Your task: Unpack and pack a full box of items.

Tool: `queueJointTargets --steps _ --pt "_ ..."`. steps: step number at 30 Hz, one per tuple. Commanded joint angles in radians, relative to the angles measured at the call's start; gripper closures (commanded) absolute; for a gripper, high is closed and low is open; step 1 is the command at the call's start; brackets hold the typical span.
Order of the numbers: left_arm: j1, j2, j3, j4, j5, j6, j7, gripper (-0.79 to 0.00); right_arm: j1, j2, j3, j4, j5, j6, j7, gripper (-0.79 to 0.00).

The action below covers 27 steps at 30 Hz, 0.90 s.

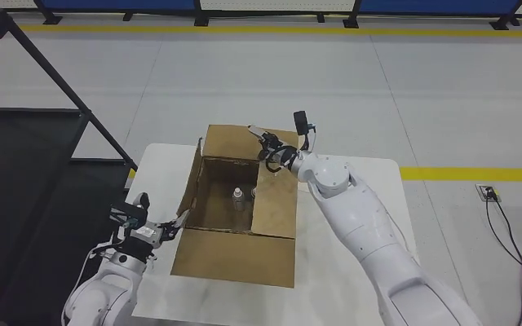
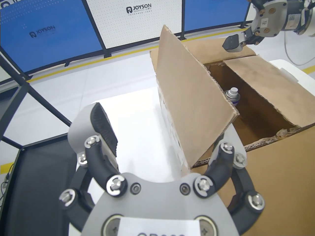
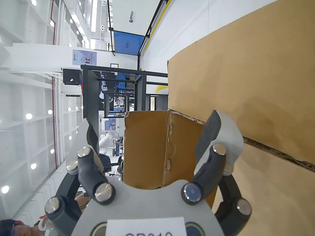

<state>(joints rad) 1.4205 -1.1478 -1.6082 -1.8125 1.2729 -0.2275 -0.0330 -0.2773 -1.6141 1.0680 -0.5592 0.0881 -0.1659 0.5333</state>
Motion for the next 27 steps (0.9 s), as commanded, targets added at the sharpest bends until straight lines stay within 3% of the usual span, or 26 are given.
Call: queueJointTargets --steps 1,17,27 --pt "0.004 -0.001 -0.015 0.011 -0.029 0.015 0.005 -0.785 -0.009 0.007 0.014 -0.012 -0.001 -0.003 0.0 -0.785" --pt "-0.001 -0.01 -0.033 0.125 -0.067 0.157 -0.067 -0.785 -0.12 0.072 0.145 -0.18 -0.006 -0.034 0.015 -0.785" --pt "-0.035 -0.014 0.013 0.2 -0.032 0.157 -0.124 -0.785 -0.195 0.095 0.188 -0.295 -0.014 -0.018 0.013 -0.785"
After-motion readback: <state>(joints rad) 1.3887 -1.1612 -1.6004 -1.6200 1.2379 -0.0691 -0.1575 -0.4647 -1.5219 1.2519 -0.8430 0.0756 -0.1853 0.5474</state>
